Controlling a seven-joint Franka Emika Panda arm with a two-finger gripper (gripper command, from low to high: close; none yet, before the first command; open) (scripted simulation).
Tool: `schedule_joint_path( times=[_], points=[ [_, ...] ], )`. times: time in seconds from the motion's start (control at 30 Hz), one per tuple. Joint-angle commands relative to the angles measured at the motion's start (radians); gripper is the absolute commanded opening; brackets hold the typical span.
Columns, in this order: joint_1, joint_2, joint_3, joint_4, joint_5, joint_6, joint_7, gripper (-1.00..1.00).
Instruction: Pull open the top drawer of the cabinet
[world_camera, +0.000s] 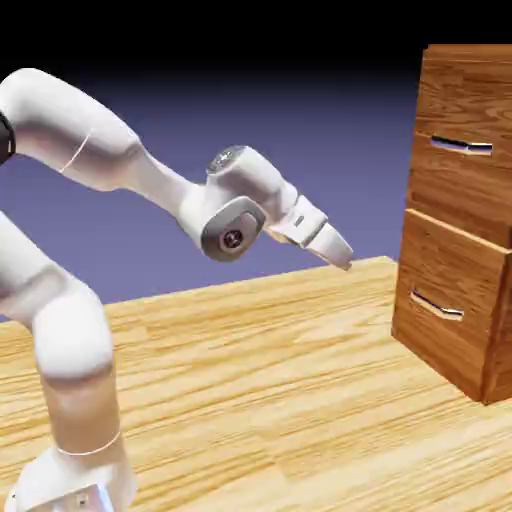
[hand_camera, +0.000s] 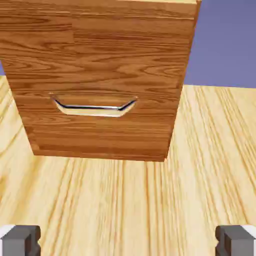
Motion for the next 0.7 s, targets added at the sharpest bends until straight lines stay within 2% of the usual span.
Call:
schedule_joint_path(
  times=[0.0,0.67],
  points=[
    [-0.031,-0.005,0.026,0.019,0.044,-0.003,-0.001,0.00],
    [-0.640,-0.112,0.549,0.409,0.913,-0.071,-0.031,0.00]
  ],
)
